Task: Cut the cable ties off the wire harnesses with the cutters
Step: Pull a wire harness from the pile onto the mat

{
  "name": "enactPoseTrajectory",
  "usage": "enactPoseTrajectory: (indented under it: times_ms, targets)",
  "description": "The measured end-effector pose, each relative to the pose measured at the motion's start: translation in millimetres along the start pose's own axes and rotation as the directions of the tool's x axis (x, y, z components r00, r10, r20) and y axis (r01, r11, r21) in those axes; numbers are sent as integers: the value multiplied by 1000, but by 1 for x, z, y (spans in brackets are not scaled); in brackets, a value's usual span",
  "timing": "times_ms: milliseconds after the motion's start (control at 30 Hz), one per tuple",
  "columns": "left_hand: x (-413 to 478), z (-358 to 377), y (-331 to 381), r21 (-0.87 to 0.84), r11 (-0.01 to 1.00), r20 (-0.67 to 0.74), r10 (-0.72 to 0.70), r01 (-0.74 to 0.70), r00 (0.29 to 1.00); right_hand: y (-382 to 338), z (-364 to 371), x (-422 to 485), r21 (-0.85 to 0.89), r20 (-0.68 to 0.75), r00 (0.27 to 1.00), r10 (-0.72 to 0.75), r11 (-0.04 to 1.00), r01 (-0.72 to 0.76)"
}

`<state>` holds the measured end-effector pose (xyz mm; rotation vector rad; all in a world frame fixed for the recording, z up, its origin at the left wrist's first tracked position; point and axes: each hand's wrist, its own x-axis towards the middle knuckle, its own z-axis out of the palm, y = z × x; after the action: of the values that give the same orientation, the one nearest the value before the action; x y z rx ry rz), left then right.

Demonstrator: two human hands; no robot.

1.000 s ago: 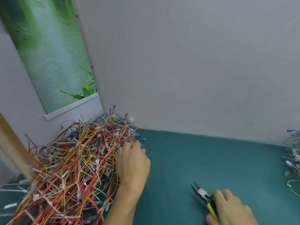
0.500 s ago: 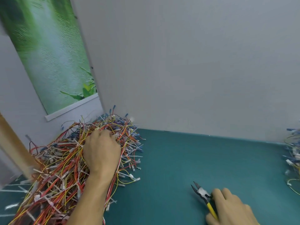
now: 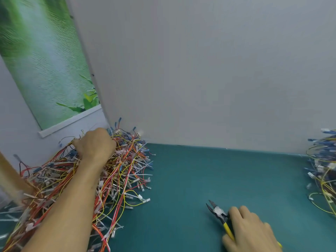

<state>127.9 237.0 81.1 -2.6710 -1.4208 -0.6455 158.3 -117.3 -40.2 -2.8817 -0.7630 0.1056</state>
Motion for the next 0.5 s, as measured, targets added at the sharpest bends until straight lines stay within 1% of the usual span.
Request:
enactPoseTrajectory:
  times_ms: [67, 133, 200, 233, 267, 300, 333, 367, 400, 433, 467, 500]
  targets:
    - [-7, -12, 6, -105, 989, -133, 91, -106, 987, 0, 0, 0, -4, 9, 1000, 8, 1000, -8]
    - [-15, -23, 12, -195, 953, -300, 167, -232, 939, 0, -1, 1, -15, 24, 1000, 12, 1000, -11]
    - [-24, -25, 16, -222, 925, -413, 198, -309, 889, 0, -1, 1, -15, 34, 999, 9, 1000, -9]
    - [-28, -21, 16, -242, 921, -402, 190, -304, 896, 1, -2, 2, -14, 41, 999, 10, 1000, -10]
    - [-29, -14, 17, -265, 929, -310, 171, -257, 935, 1, -2, 2, -14, 49, 999, 12, 1000, -12]
    - [-28, -5, 18, -260, 950, -148, 137, -173, 979, 1, -2, 2, -14, 52, 999, 14, 1000, -13]
    - [-28, 2, 19, -217, 973, 45, 93, -81, 995, 2, -2, 1, -16, 52, 999, 15, 1000, -14]
    - [-29, 8, 18, -171, 985, 205, 44, -8, 978, 2, -2, 1, -16, 52, 998, 17, 1000, -16]
    - [-31, 13, 18, -115, 993, 286, -1, 35, 958, 2, -3, 1, -15, 54, 998, 19, 1000, -18]
    - [-33, 16, 18, -43, 998, 300, -36, 51, 953, 2, -2, 1, -12, 56, 998, 18, 1000, -17]
    - [-35, 19, 20, 32, 999, 237, -36, 29, 971, 2, -2, 1, -9, 58, 998, 14, 1000, -14]
    - [-37, 20, 23, 77, 997, 100, 23, -31, 995, 2, -2, 1, -7, 59, 998, 12, 1000, -12]
